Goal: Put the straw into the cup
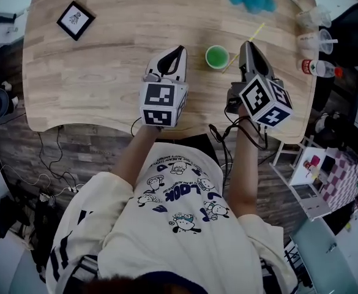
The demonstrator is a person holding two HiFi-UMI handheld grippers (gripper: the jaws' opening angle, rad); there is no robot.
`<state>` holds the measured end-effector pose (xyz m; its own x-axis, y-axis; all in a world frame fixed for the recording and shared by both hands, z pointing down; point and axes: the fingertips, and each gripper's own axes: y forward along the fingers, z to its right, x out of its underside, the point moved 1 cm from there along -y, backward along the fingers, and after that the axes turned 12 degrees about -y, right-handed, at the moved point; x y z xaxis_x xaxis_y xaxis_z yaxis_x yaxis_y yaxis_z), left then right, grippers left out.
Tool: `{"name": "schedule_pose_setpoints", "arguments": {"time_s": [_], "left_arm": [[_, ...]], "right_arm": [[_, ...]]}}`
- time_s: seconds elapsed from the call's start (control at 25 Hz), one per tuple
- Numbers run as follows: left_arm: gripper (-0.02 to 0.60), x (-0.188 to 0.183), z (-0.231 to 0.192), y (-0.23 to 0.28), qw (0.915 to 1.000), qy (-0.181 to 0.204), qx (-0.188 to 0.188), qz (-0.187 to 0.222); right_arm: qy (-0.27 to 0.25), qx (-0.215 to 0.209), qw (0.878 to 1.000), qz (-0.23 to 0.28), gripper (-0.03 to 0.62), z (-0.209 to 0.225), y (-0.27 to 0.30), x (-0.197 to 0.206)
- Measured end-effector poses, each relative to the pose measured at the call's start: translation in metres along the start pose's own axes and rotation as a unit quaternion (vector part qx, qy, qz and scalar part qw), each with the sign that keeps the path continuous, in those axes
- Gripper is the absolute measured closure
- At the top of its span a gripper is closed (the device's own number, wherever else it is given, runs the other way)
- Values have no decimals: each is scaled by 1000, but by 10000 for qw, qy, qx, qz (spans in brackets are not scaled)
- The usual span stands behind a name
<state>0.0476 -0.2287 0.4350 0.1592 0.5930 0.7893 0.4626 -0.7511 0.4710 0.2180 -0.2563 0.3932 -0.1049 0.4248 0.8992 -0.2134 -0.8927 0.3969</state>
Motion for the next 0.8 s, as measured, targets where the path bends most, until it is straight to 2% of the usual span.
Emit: {"name": "schedule_pose_setpoints", "arguments": {"time_s": [0.2,0.44,0.8], "left_arm": [[549,-5,-1,-1,10000,-29,-33,85],[549,-5,-5,0,9999,-56,-70,103],[549,-2,-5,9,9999,-35,-94,81]], "right_arm": [[-170,-81,9990,403,571,-13,6,-14],[-812,-82,9923,933,571,-26,7,-13],[-953,-173,9869,1291,571,-34,7,2]]}}
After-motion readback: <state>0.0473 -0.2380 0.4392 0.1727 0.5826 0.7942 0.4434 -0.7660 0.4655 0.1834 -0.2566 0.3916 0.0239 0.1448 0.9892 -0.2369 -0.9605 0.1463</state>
